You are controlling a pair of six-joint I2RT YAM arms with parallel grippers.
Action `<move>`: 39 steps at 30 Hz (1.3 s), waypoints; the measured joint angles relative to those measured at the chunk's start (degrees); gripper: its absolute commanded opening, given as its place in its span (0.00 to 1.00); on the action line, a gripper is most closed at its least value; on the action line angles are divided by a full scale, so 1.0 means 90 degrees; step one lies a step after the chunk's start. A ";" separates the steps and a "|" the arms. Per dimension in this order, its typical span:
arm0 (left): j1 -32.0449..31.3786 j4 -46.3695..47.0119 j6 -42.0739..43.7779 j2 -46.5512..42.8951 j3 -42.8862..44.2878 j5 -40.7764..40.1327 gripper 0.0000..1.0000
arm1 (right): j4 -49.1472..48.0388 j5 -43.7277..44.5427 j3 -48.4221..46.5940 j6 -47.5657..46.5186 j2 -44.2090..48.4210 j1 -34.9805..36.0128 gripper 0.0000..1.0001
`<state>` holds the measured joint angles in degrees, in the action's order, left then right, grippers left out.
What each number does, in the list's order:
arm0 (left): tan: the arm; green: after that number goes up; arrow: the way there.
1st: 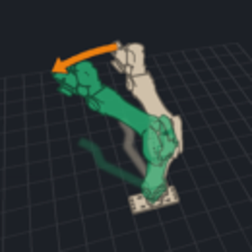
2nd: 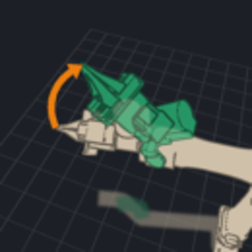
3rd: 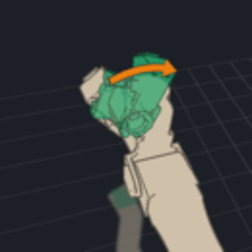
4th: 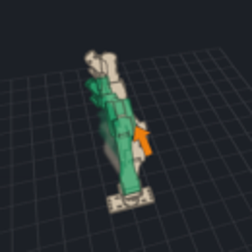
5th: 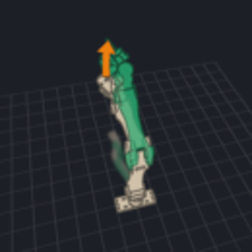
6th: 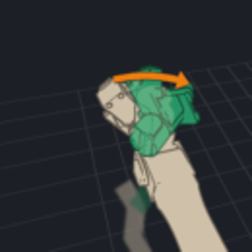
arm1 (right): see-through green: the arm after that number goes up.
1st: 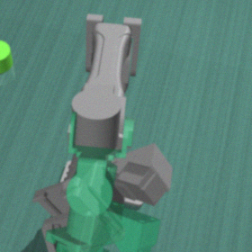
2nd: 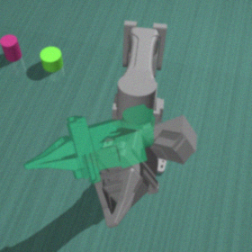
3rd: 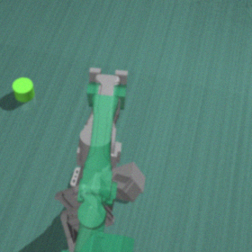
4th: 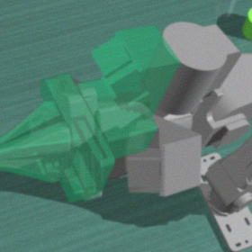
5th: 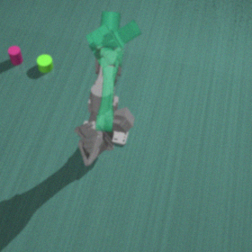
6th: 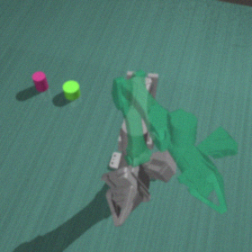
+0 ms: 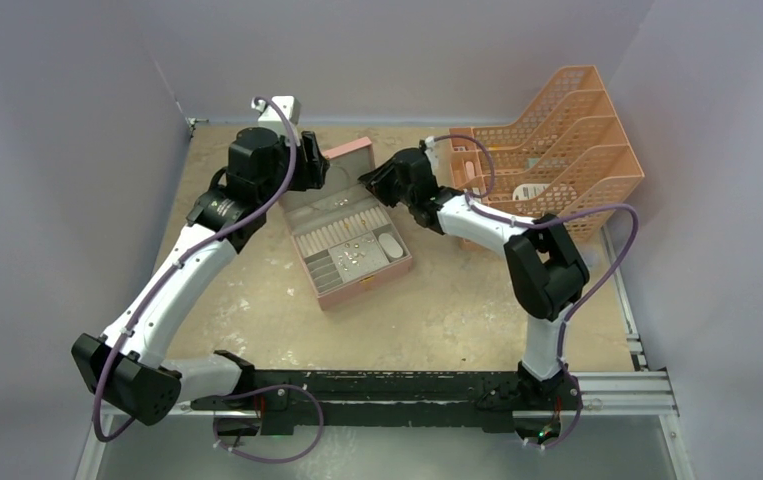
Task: Organize the mixed jewelry
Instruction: Place the jewelry in the jewelry box.
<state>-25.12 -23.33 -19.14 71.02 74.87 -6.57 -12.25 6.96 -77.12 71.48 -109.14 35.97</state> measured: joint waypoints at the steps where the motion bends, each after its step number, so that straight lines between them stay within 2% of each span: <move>1: 0.0000 0.0029 -0.0029 0.0000 0.0022 0.0022 0.51 | -0.0002 0.0000 -0.0032 0.0061 -0.0015 0.0000 0.32; 11: 0.0000 0.0063 -0.0095 0.0080 0.0036 0.0308 0.51 | 0.0396 -0.0061 -0.0651 0.0396 -0.0418 0.0015 0.26; 21: -0.0002 0.0308 0.0087 0.0192 -0.0129 0.0772 0.50 | 0.0848 -0.0185 -0.0918 0.0352 -0.0833 0.0148 0.27; 28: -0.0272 0.0420 0.1209 0.0369 -0.0311 0.1076 0.50 | 0.0806 -0.0515 -0.0940 -0.0046 -0.0889 0.0102 0.28; 35: -0.0347 0.0109 0.2436 0.1095 -0.0316 0.1049 0.47 | 0.0282 -0.1064 -0.0831 -0.0901 -0.1010 0.0070 0.30; 37: -0.0347 0.0034 0.2599 0.1299 -0.0321 0.1044 0.47 | 0.0017 -0.1224 -0.0656 -0.1146 -0.1010 0.0073 0.26; 39: -0.0347 -0.0022 0.2742 0.1472 -0.0338 0.1059 0.45 | -0.0306 -0.1311 -0.0483 -0.1324 -0.1010 0.0068 0.18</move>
<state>-28.25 -23.53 5.54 84.27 71.83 2.96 -15.00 -4.84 -81.47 59.57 -118.24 36.58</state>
